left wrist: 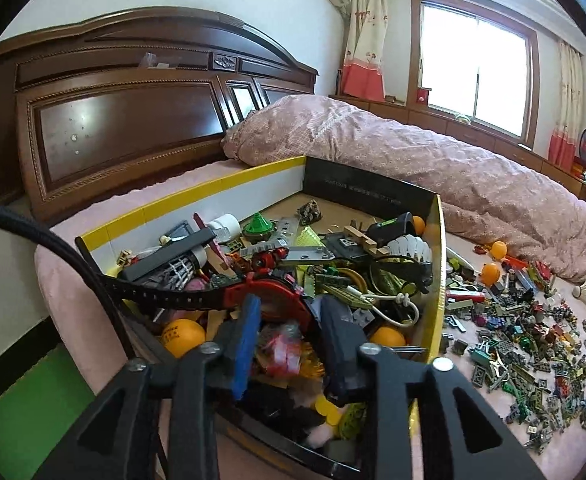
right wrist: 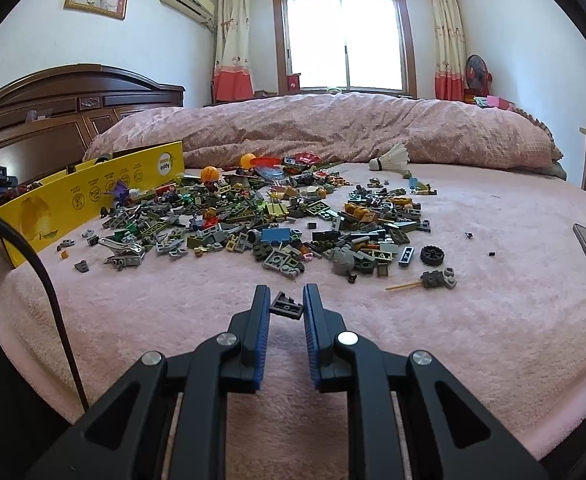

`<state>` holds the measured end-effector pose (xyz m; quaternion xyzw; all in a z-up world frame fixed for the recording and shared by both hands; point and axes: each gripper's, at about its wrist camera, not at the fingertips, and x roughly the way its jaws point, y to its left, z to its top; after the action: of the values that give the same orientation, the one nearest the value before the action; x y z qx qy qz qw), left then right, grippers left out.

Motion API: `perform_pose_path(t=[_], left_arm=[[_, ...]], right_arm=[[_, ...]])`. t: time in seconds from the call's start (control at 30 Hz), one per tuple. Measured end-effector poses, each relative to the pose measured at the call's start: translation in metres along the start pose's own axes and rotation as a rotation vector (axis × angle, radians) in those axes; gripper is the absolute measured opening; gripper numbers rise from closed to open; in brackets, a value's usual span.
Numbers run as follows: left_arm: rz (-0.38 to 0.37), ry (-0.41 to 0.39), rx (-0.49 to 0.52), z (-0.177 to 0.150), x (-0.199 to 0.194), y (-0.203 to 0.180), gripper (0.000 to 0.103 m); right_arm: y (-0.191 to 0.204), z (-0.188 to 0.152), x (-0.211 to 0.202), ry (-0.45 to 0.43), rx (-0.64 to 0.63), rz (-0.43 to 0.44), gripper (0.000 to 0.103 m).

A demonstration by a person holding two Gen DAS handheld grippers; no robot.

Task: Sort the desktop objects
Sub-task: 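Carry the red minifigure into the yellow box and open the left tool, then carry the grey brick into the yellow box and open the right tool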

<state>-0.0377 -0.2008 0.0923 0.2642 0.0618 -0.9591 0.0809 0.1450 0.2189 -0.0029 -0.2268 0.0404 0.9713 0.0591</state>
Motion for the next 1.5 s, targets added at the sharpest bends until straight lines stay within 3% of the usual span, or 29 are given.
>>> perform_pose_path(t=[0.2, 0.43, 0.77, 1.03, 1.3, 1.5], left_arm=[[-0.011, 0.016, 0.023, -0.002, -0.004, -0.004, 0.041], [-0.031, 0.008, 0.01, -0.009, -0.019, 0.0, 0.05], [-0.03, 0.033, -0.03, -0.019, -0.033, 0.024, 0.051], [-0.002, 0.005, -0.058, -0.027, -0.05, 0.048, 0.051], [0.001, -0.002, -0.04, -0.038, -0.045, 0.053, 0.051], [-0.014, -0.018, -0.026, -0.039, -0.047, 0.047, 0.051]], right_arm=[[0.007, 0.008, 0.001, 0.002, -0.022, 0.018, 0.017], [0.044, 0.04, 0.01, -0.028, -0.078, 0.141, 0.017], [0.156, 0.103, 0.049, -0.02, -0.109, 0.479, 0.017], [0.255, 0.14, 0.096, 0.025, -0.158, 0.646, 0.017], [0.325, 0.16, 0.16, 0.153, -0.115, 0.766, 0.017], [0.348, 0.163, 0.181, 0.19, -0.134, 0.751, 0.017]])
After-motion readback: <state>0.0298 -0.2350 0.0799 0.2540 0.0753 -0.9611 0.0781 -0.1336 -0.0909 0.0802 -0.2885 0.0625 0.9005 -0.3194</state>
